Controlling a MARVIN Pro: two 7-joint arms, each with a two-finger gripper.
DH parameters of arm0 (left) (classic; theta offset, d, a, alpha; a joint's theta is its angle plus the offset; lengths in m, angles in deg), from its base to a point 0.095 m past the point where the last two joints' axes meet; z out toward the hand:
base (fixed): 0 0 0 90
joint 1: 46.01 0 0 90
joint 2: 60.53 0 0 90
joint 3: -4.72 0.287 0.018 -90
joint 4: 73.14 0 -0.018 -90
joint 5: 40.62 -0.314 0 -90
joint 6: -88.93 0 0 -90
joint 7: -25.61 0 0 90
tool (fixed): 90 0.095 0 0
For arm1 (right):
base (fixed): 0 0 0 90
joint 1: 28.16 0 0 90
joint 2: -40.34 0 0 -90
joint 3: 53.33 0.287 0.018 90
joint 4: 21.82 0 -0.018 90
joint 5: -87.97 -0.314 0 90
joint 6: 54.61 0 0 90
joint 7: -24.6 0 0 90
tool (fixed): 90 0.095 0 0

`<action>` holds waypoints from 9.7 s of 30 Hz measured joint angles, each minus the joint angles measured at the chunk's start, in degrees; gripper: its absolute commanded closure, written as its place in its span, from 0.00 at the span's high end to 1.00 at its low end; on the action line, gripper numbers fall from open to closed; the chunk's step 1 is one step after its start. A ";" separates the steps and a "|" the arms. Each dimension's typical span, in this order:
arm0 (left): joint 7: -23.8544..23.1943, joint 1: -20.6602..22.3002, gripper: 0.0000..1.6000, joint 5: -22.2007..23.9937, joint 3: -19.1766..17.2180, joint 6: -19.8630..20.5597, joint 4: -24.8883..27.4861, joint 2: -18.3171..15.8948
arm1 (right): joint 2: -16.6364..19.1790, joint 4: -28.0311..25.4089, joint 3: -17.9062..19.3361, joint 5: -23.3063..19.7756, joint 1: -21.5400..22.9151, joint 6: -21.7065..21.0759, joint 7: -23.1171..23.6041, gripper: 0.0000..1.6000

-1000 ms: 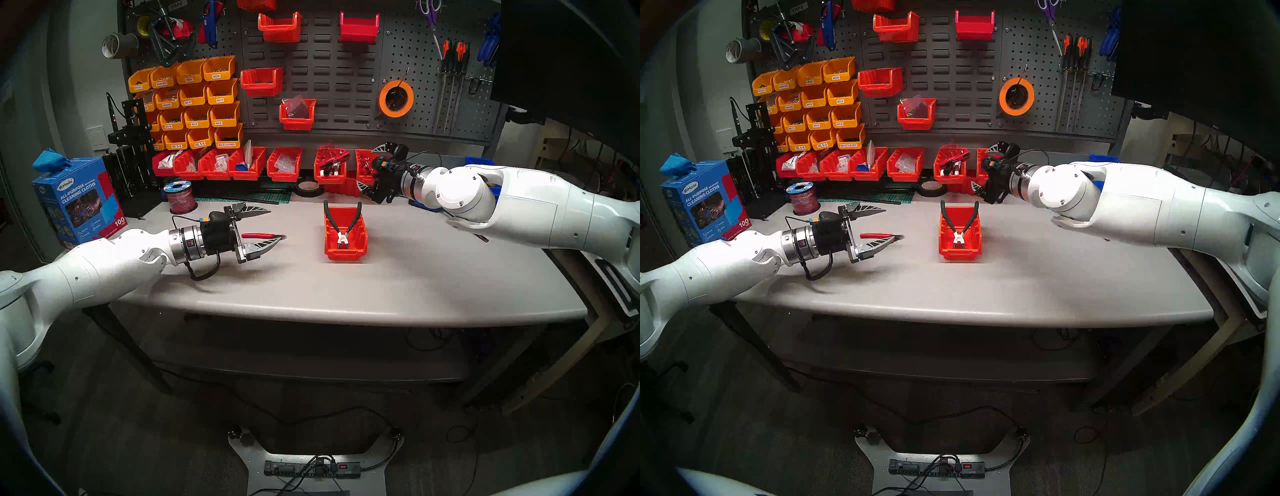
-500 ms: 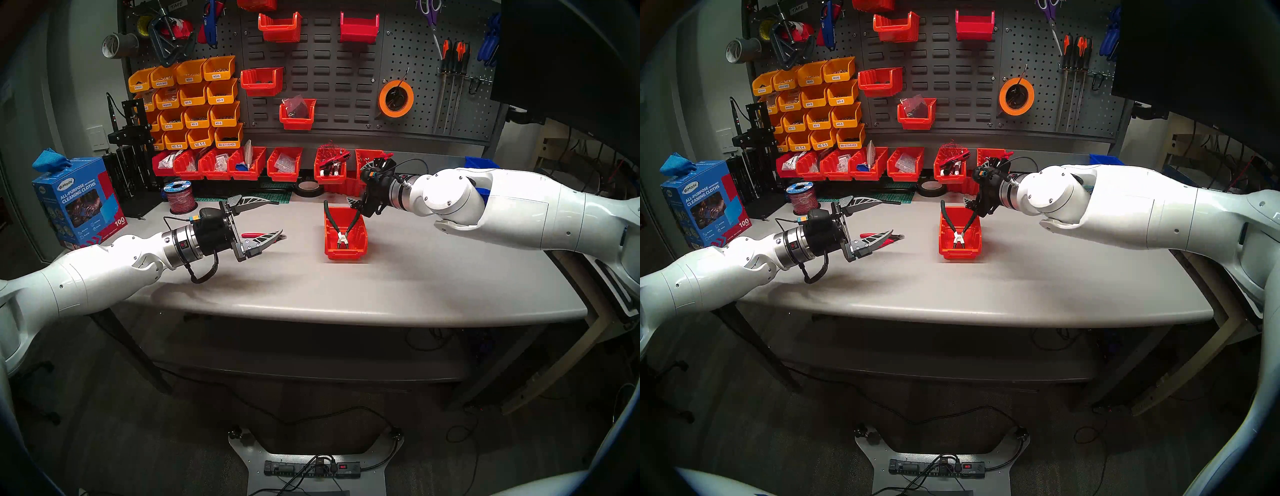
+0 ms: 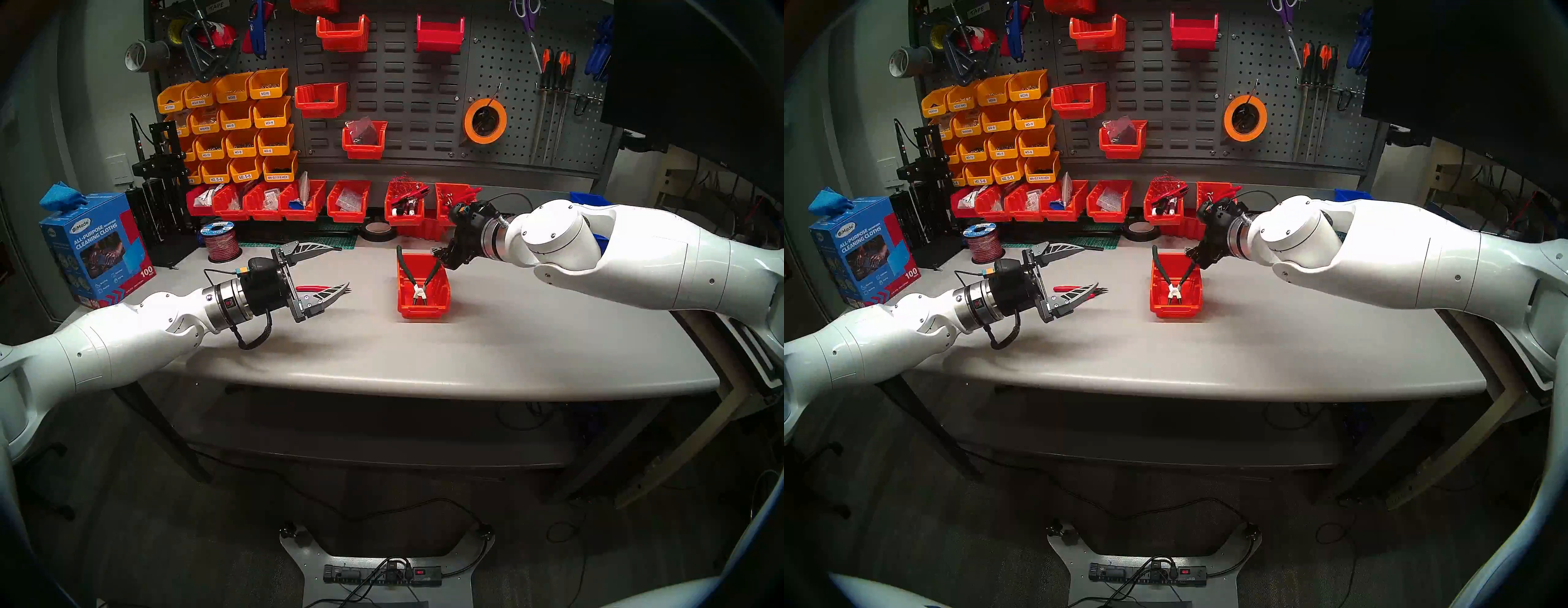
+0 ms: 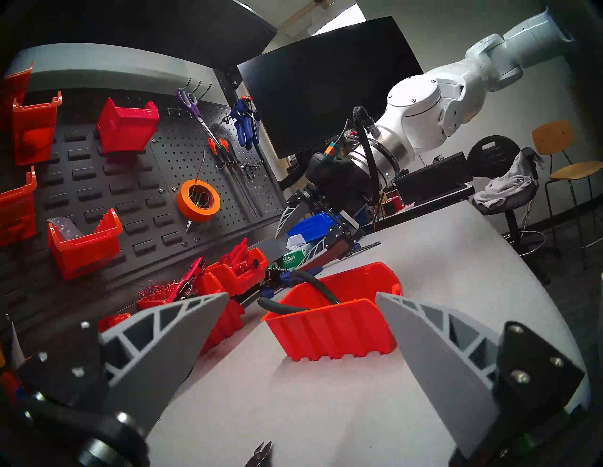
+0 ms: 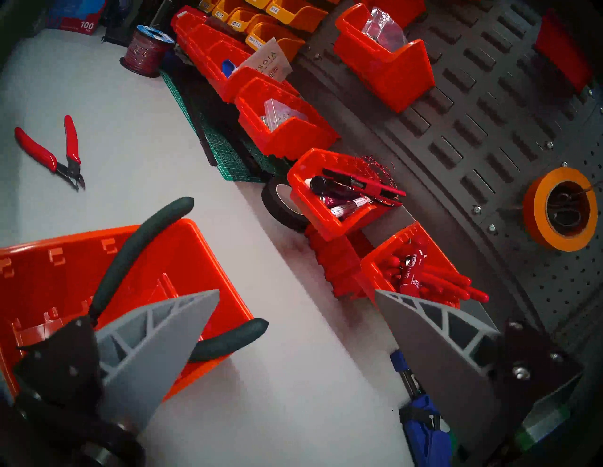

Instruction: Take out tools from the storage box

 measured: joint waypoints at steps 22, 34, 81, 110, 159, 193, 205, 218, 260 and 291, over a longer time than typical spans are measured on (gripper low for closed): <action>1.31 -0.92 1.00 0.60 0.02 -0.96 -0.30 0.96 | -1.40 1.50 0.67 -8.59 -3.84 0.34 -4.10 1.00; 1.21 -0.99 1.00 0.52 0.06 -1.17 -2.77 1.96 | -3.73 4.99 0.61 -10.06 -4.03 1.07 -3.99 1.00; 2.17 -1.03 1.00 0.44 -0.09 -3.42 -2.44 0.61 | -6.93 8.09 0.67 -10.09 -2.41 -2.44 -3.21 0.00; 4.57 -0.65 1.00 0.71 -1.40 -4.66 -1.14 -1.78 | -10.86 11.88 4.43 -7.54 2.37 0.67 1.93 0.00; 22.22 -0.45 1.00 -10.07 -4.08 -6.85 7.26 -15.06 | -25.14 6.64 0.98 -1.77 0.82 6.03 7.58 0.00; 15.60 -1.51 1.00 -4.91 -3.63 -7.02 4.70 -13.86 | -33.61 15.91 -3.64 2.40 -1.00 4.21 5.15 1.00; 14.33 -1.54 1.00 -4.43 -3.80 -7.03 5.50 -12.09 | -30.64 13.99 -2.42 0.63 0.11 4.34 4.07 1.00; 12.70 -0.93 1.00 -4.63 -4.19 -7.04 6.86 -8.94 | -22.57 11.27 -0.96 -1.72 4.10 4.46 1.55 1.00; 0.35 2.60 1.00 -19.13 -2.53 -2.96 6.65 6.95 | 3.67 7.06 -4.73 -15.08 11.87 0.11 -19.48 1.00; 12.22 7.37 1.00 -50.65 -1.53 10.16 -6.80 27.09 | 18.12 -8.36 -4.77 -15.22 14.09 3.06 -24.94 1.00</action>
